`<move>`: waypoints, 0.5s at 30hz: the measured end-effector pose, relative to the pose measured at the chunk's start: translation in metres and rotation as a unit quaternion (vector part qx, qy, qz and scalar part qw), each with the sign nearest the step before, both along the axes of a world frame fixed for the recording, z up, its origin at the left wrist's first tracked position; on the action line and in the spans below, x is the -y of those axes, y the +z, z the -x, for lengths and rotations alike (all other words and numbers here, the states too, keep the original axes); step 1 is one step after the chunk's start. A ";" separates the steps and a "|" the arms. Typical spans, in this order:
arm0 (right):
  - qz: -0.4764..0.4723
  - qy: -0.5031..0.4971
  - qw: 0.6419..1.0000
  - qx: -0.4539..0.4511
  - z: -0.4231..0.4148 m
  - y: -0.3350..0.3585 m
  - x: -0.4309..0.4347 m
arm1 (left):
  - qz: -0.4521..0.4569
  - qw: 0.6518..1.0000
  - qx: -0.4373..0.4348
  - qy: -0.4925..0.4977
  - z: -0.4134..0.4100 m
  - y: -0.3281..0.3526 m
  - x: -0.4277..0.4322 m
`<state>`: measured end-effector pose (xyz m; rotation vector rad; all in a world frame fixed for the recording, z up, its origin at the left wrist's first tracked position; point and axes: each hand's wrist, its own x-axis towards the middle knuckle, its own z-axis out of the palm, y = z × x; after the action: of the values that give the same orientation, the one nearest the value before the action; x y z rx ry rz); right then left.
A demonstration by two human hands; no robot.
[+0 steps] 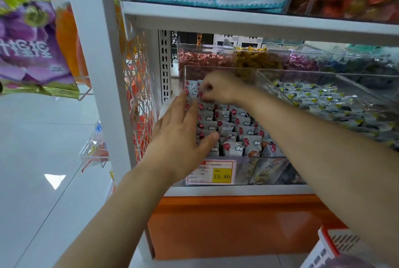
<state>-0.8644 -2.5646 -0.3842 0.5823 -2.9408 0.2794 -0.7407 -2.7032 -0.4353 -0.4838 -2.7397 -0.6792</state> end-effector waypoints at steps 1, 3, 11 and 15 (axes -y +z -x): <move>-0.047 0.002 0.999 0.022 0.001 -0.004 0.000 | -0.003 1.000 0.000 -0.002 0.000 0.000 0.000; -0.056 -0.012 0.998 0.036 0.004 -0.008 -0.002 | -0.008 1.000 0.003 -0.006 0.000 0.000 0.000; 0.007 -0.066 0.995 -0.069 0.028 -0.012 -0.001 | -0.013 1.000 0.006 -0.008 0.002 -0.001 0.000; -0.029 -0.055 0.992 -0.106 0.031 -0.014 0.004 | -0.017 1.000 0.007 -0.012 0.002 -0.002 0.001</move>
<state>-0.8957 -2.5686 -0.3983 0.4247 -2.7703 0.1118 -0.7428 -2.7042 -0.4371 -0.5064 -2.7347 -0.7372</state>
